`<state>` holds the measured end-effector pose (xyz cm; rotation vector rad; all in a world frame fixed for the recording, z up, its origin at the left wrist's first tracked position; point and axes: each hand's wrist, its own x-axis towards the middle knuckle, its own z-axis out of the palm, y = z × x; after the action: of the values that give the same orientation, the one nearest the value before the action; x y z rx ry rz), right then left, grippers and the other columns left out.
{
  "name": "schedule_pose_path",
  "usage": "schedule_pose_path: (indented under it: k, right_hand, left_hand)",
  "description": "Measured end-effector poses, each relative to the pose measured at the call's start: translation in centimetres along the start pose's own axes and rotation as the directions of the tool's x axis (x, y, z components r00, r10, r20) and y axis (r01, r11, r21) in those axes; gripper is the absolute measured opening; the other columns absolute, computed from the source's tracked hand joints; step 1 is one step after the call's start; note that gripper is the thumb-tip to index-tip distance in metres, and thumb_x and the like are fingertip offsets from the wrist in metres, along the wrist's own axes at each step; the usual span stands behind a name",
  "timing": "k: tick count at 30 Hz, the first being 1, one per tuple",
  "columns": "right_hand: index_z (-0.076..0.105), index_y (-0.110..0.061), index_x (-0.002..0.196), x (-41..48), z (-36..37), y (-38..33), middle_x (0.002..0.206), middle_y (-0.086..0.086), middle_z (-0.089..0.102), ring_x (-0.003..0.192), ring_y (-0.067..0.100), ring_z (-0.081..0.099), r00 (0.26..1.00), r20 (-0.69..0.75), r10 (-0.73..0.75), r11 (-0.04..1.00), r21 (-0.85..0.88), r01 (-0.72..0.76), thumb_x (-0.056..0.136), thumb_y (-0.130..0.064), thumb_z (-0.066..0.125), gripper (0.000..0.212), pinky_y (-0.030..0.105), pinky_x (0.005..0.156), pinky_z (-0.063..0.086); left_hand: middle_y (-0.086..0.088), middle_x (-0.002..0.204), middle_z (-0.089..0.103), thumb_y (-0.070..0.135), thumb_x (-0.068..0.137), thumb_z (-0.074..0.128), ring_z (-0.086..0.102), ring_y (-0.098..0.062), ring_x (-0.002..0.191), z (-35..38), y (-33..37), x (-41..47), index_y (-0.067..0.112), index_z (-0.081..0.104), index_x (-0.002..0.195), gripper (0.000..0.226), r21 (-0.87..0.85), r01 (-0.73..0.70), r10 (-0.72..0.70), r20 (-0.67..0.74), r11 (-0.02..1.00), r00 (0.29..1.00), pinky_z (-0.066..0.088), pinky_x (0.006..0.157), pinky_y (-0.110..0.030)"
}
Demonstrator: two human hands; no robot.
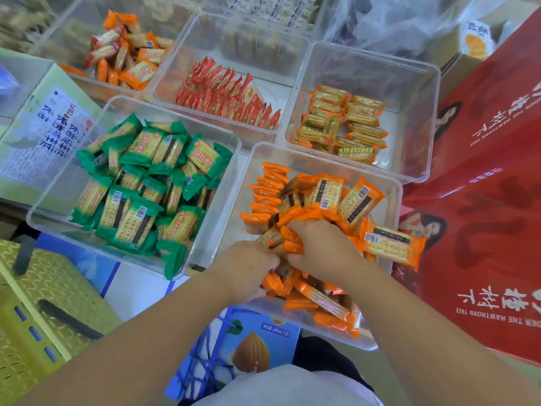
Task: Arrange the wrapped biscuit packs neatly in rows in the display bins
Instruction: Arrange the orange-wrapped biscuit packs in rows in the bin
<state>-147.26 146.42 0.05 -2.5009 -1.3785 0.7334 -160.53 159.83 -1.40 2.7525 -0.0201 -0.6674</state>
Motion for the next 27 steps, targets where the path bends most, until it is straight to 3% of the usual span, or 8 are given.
schedule_pose_path:
  k: [3, 6, 8, 13, 18, 21, 23, 27]
  right_hand:
    - [0.062, -0.024, 0.108, -0.2, -0.1, -0.1, 0.092, -0.005, 0.067, 0.083, 0.018, 0.064, 0.998, -0.066, 0.010, 0.994, 0.106, -0.003, 0.084, -0.047, 0.071, 0.034, 0.037, 0.068, 0.054]
    - [0.054, -0.027, 0.129, -0.6, -0.1, -0.8, 0.101, -0.006, 0.069, 0.088, 0.015, 0.065, 0.993, -0.116, 0.035, 0.953, 0.302, 0.002, 0.084, -0.051, 0.072, 0.053, 0.036, 0.072, 0.054]
    - [0.055, -0.028, 0.131, -0.7, -0.1, -1.5, 0.105, -0.008, 0.070, 0.091, 0.010, 0.066, 0.992, -0.121, 0.039, 0.891, 0.454, 0.021, 0.087, -0.045, 0.073, 0.051, 0.036, 0.077, 0.056]
    - [0.059, -0.047, 0.116, -0.8, -0.9, -2.8, 0.101, -0.016, 0.071, 0.092, 0.005, 0.068, 0.997, -0.015, 0.072, 0.620, 0.784, -0.033, 0.095, -0.036, 0.061, 0.024, 0.037, 0.080, 0.060]
    - [0.061, -0.056, 0.119, -0.7, -1.2, -4.0, 0.115, -0.015, 0.071, 0.106, 0.011, 0.069, 0.984, 0.142, 0.112, 0.369, 0.913, -0.174, 0.093, -0.040, 0.058, 0.031, 0.048, 0.089, 0.059]
    - [0.056, -0.055, 0.122, -0.7, -1.2, -4.5, 0.117, -0.010, 0.071, 0.101, 0.012, 0.071, 0.970, 0.175, 0.172, 0.259, 0.942, -0.215, 0.083, -0.050, 0.064, 0.040, 0.037, 0.081, 0.060]
    - [0.056, -0.044, 0.114, -0.7, -1.0, -4.7, 0.108, -0.002, 0.073, 0.090, 0.014, 0.074, 0.944, 0.132, 0.303, 0.177, 0.965, -0.192, 0.074, -0.055, 0.072, 0.043, 0.030, 0.070, 0.057]
    - [0.067, -0.030, 0.098, -0.9, -0.5, -5.3, 0.100, 0.006, 0.074, 0.092, 0.027, 0.073, 0.921, 0.067, 0.384, 0.098, 0.989, -0.113, 0.080, -0.060, 0.069, 0.035, 0.043, 0.075, 0.061]
  left_hand:
    - [0.009, 0.085, 0.063, 0.038, 0.080, 0.076, 0.062, -0.014, 0.080, -0.4, -0.7, -2.0, 0.031, 0.054, 0.098, 0.028, -0.336, 0.091, -0.126, -0.083, 0.937, 0.989, 0.049, 0.068, -0.032]
    - [0.011, 0.082, 0.065, 0.029, 0.073, 0.086, 0.064, -0.007, 0.074, -0.7, -0.7, -4.1, 0.037, 0.055, 0.096, 0.039, -0.686, 0.099, -0.311, -0.192, 0.720, 0.931, 0.051, 0.065, -0.026]
    - [0.012, 0.087, 0.066, 0.025, 0.068, 0.091, 0.068, -0.007, 0.077, -0.7, -0.3, -4.9, 0.044, 0.054, 0.106, 0.056, -0.815, 0.064, -0.417, -0.225, 0.576, 0.881, 0.054, 0.066, -0.024]
    - [0.011, 0.092, 0.071, 0.015, 0.057, 0.097, 0.069, -0.007, 0.083, -0.8, 0.9, -5.4, 0.044, 0.059, 0.101, 0.065, -0.943, -0.114, -0.632, -0.295, 0.312, 0.717, 0.055, 0.069, -0.019]
    - [0.005, 0.096, 0.074, 0.036, 0.045, 0.097, 0.073, -0.014, 0.085, -1.3, 1.2, -5.2, 0.037, 0.071, 0.097, 0.058, -0.973, -0.187, -0.709, -0.227, 0.135, 0.667, 0.059, 0.067, -0.028]
    - [0.009, 0.115, 0.070, 0.041, 0.048, 0.092, 0.070, -0.014, 0.101, -1.9, 0.6, -5.3, 0.033, 0.074, 0.102, 0.058, -0.975, -0.180, -0.670, -0.219, 0.129, 0.709, 0.061, 0.077, -0.038]
    - [0.005, 0.110, 0.074, 0.040, 0.054, 0.092, 0.072, -0.018, 0.097, -2.2, 0.3, -5.2, 0.031, 0.072, 0.105, 0.055, -0.983, -0.149, -0.604, -0.181, 0.103, 0.776, 0.062, 0.078, -0.042]
    - [-0.002, 0.090, 0.076, 0.041, 0.060, 0.089, 0.074, -0.020, 0.083, -2.7, 0.6, -4.8, 0.031, 0.072, 0.101, 0.046, -0.988, -0.148, -0.576, -0.151, 0.053, 0.803, 0.061, 0.066, -0.035]
